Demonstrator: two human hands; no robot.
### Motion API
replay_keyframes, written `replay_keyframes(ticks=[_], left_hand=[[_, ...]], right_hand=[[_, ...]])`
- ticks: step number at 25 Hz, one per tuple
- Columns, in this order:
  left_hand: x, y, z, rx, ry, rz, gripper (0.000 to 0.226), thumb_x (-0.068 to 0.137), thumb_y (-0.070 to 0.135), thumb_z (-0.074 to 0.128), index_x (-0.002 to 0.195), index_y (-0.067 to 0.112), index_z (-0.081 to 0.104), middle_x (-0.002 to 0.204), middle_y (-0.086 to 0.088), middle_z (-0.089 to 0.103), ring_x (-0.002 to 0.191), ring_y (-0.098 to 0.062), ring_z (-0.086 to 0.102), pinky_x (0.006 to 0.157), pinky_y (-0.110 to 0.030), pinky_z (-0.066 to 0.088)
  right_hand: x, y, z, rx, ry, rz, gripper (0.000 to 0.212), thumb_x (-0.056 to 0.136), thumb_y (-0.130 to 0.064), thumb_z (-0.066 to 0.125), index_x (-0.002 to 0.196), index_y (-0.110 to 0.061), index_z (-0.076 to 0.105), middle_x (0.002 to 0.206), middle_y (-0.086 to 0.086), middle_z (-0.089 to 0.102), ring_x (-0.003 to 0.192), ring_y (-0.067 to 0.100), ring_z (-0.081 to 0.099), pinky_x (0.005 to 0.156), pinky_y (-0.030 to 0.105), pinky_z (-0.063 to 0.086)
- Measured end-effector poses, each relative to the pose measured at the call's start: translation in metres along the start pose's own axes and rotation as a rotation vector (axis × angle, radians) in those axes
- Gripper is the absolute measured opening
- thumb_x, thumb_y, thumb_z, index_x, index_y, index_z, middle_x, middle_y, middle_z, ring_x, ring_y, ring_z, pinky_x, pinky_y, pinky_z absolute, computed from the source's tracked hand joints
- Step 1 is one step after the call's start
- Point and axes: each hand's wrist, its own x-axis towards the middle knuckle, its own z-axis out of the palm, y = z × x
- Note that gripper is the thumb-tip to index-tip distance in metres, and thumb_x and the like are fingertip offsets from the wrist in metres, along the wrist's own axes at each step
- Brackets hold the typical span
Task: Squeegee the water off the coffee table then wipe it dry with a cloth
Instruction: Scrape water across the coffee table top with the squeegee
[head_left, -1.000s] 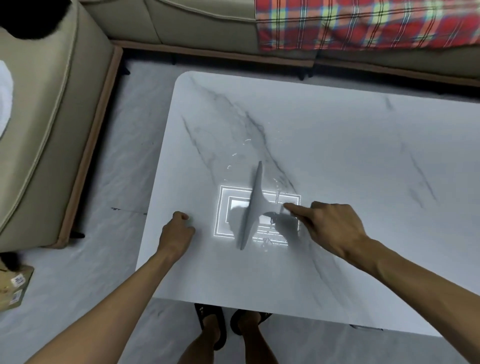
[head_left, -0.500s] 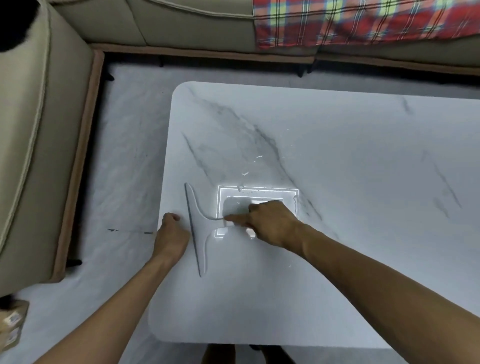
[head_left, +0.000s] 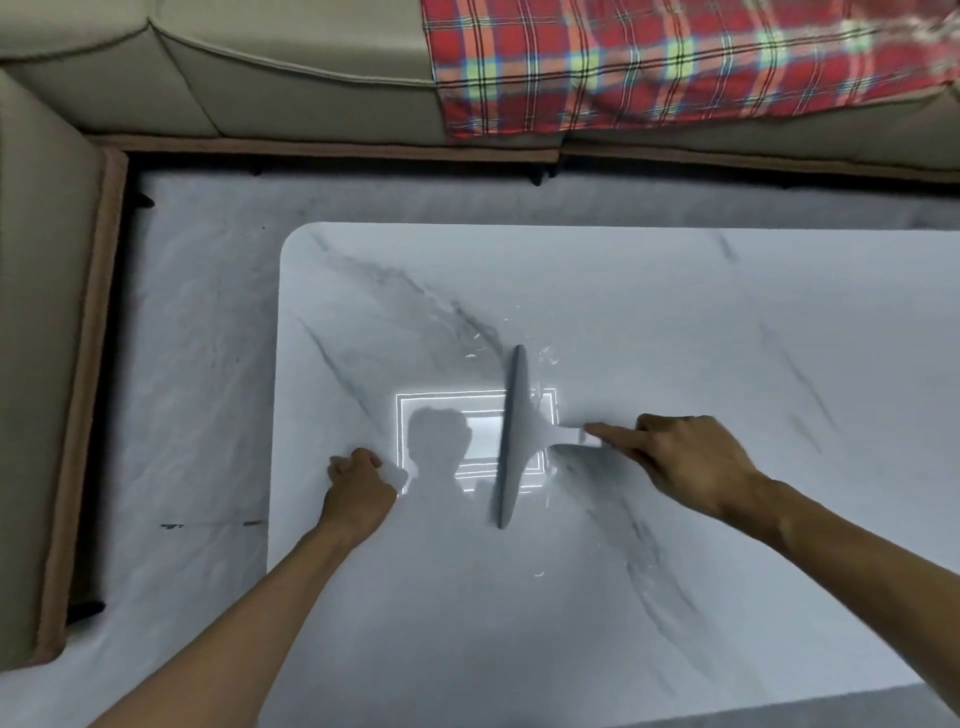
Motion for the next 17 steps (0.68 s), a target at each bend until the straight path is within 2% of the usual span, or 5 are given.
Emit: replay_keyframes(ticks=[3,6,9,13,17], left_hand=[[0.001,0.001,-0.003,-0.069,0.087,-0.059,0.033,0.088,0.004,0.046,0.119,0.012,0.042,0.109,-0.01,0.052,0.085,-0.02,0.052,0.056,-0.026,0.036],[0.001,-0.001,-0.01,-0.066,0.275,-0.118,0.031,0.088,0.006,0.044,0.117,0.014,0.041,0.084,-0.001,0.051,0.066,-0.018,0.05,0.049,-0.027,0.032],[0.002,0.001,-0.009,-0.082,0.296,-0.106,0.034,0.086,0.005,0.044,0.117,0.017,0.041,0.094,-0.003,0.053,0.074,-0.021,0.051,0.051,-0.026,0.032],[0.006,0.023,0.005,-0.118,0.218,-0.087,0.032,0.085,0.002,0.043,0.111,0.02,0.039,0.1,-0.006,0.055,0.078,-0.021,0.053,0.055,-0.028,0.037],[0.012,0.054,0.023,-0.033,0.19,-0.071,0.039,0.088,0.006,0.05,0.126,0.008,0.043,0.13,-0.016,0.049,0.109,-0.035,0.055,0.083,-0.034,0.045]], right_hand=[[0.055,-0.05,-0.001,0.086,-0.056,-0.183,0.052,0.096,-0.029,0.034,0.14,-0.058,0.029,0.091,-0.003,0.06,0.082,0.027,0.063,0.057,0.031,0.041],[0.111,-0.103,0.008,0.047,-0.067,-0.337,0.063,0.093,-0.018,0.045,0.143,-0.053,0.027,0.096,0.003,0.059,0.081,0.03,0.061,0.059,0.031,0.037],[0.136,-0.109,0.013,-0.024,-0.039,-0.382,0.067,0.092,-0.014,0.045,0.145,-0.05,0.027,0.097,0.003,0.061,0.079,0.031,0.061,0.059,0.031,0.034],[0.117,-0.042,0.012,0.061,-0.013,-0.223,0.056,0.097,-0.03,0.041,0.143,-0.056,0.022,0.092,0.0,0.06,0.08,0.031,0.063,0.059,0.03,0.033],[0.073,0.052,0.011,0.139,-0.009,0.008,0.046,0.099,-0.041,0.032,0.143,-0.053,0.027,0.081,-0.002,0.056,0.077,0.029,0.063,0.059,0.03,0.033]])
